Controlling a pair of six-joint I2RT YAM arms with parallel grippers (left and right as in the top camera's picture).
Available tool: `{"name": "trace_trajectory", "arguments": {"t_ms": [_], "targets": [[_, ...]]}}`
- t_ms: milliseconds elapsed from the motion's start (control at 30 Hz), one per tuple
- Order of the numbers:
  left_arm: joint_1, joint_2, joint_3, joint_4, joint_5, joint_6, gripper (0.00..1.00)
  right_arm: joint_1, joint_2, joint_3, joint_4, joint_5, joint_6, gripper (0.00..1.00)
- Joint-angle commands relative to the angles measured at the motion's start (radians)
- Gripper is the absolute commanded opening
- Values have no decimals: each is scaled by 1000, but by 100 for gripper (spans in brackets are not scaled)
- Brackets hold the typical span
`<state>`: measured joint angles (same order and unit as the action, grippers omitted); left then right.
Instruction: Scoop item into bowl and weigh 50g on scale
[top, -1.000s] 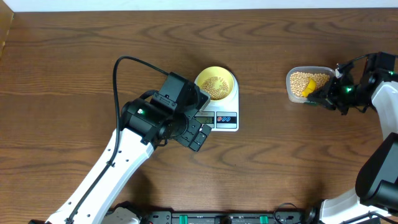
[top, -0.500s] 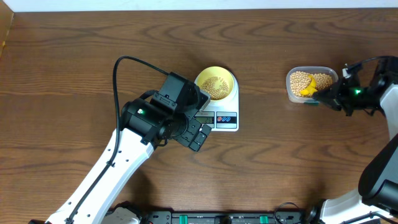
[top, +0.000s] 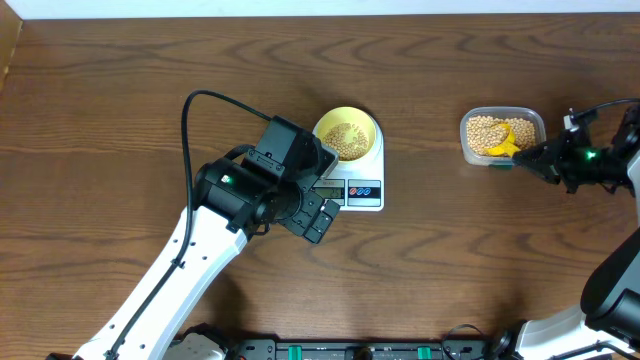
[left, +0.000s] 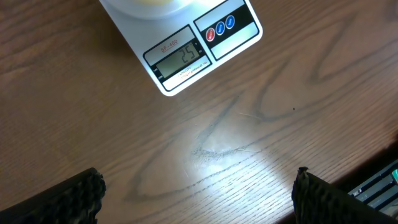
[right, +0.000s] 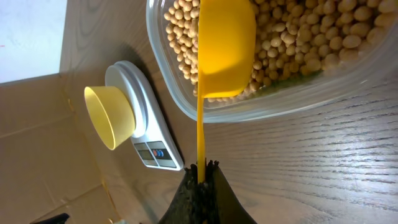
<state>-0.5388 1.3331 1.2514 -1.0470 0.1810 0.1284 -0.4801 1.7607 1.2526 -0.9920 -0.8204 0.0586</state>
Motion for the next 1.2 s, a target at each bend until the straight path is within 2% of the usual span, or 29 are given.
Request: {"name": "trace_trajectory", "arguments": {"t_ms": [0,667,1167], "targets": [[-1,-8,13,-2,-3,2,98,-8,9,-6,-5,-48,-42,1],[-1,-8,13,-2,-3,2,98,-50,9,-6,-10,-161,-60,1],[-1,-8,13,-2,-3,2,98,-61,9,-6,-3,-359,-68,1]]}}
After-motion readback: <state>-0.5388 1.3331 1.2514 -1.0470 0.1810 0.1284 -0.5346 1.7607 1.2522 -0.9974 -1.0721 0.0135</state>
